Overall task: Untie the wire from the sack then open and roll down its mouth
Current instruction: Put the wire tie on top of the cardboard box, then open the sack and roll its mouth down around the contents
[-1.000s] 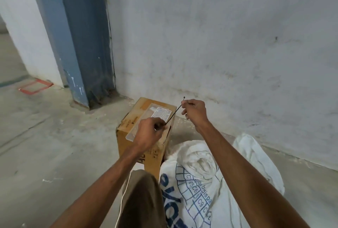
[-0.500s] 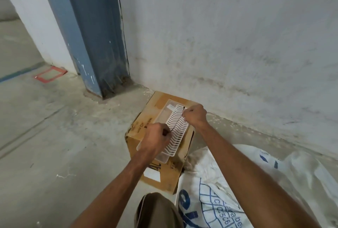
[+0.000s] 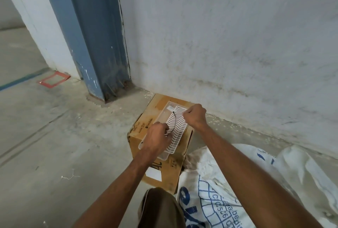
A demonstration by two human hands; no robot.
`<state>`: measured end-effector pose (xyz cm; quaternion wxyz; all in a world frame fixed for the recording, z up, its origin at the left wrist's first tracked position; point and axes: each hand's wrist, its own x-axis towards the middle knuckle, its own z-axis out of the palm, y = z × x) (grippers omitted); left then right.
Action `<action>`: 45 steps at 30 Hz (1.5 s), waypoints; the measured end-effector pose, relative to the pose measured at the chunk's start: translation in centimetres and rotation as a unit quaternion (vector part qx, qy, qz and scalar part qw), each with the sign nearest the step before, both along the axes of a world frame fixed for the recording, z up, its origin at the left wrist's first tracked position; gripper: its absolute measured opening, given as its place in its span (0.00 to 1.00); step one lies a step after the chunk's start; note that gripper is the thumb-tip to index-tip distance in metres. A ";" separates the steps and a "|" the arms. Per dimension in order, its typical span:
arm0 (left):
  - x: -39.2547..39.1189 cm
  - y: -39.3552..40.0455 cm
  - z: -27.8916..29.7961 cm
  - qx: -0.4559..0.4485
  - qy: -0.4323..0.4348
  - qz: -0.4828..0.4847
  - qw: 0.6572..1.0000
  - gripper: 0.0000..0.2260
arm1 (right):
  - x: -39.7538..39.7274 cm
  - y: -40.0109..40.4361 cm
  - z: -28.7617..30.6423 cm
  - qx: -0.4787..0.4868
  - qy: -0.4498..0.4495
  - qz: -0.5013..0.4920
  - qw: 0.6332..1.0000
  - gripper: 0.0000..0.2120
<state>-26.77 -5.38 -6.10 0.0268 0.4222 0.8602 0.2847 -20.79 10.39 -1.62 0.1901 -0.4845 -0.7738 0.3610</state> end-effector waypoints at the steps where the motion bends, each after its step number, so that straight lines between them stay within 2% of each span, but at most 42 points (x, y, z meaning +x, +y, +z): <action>1: 0.6 -0.4 0.5 0.004 -0.001 -0.001 1.000 0.13 | 0.9 -0.3 0.5 0.005 0.004 -0.001 1.000 0.08; 9: 9.3 -3.0 4.0 0.058 -0.026 -0.047 0.997 0.09 | 11.6 -5.1 2.2 0.022 0.040 -0.035 0.998 0.10; 13: 14.5 -3.6 4.1 0.051 -0.022 -0.079 0.995 0.07 | 18.0 -7.9 1.5 0.029 0.068 -0.051 0.996 0.09; 17: 19.4 -4.4 2.6 0.059 -0.010 -0.097 0.993 0.06 | 24.1 -10.9 0.2 0.033 0.107 -0.064 0.992 0.05; 21: 24.2 -6.1 0.7 0.076 -0.048 -0.126 0.988 0.07 | 29.7 -14.1 -1.4 0.054 0.112 -0.080 0.989 0.06; 27: 29.5 -8.7 -2.9 0.079 -0.111 -0.164 0.977 0.06 | 36.6 -17.0 -6.0 0.028 0.136 -0.131 0.982 0.03; 31: 30.0 -8.0 -6.1 0.053 -0.122 -0.201 0.970 0.06 | 38.3 -16.0 -9.2 0.022 0.118 -0.137 0.983 0.03; 39: 29.0 -1.9 -6.3 0.057 -0.131 -0.224 0.964 0.11 | 37.8 -11.9 -11.6 0.099 0.098 -0.100 0.985 0.04; 42: 29.1 -0.2 -8.3 0.056 -0.145 -0.218 0.964 0.12 | 37.8 -10.8 -13.7 0.132 0.083 -0.103 0.982 0.07; 45: 29.4 1.1 -9.4 0.067 -0.149 -0.195 0.967 0.12 | 37.2 -9.8 -14.5 0.121 0.070 -0.132 0.981 0.09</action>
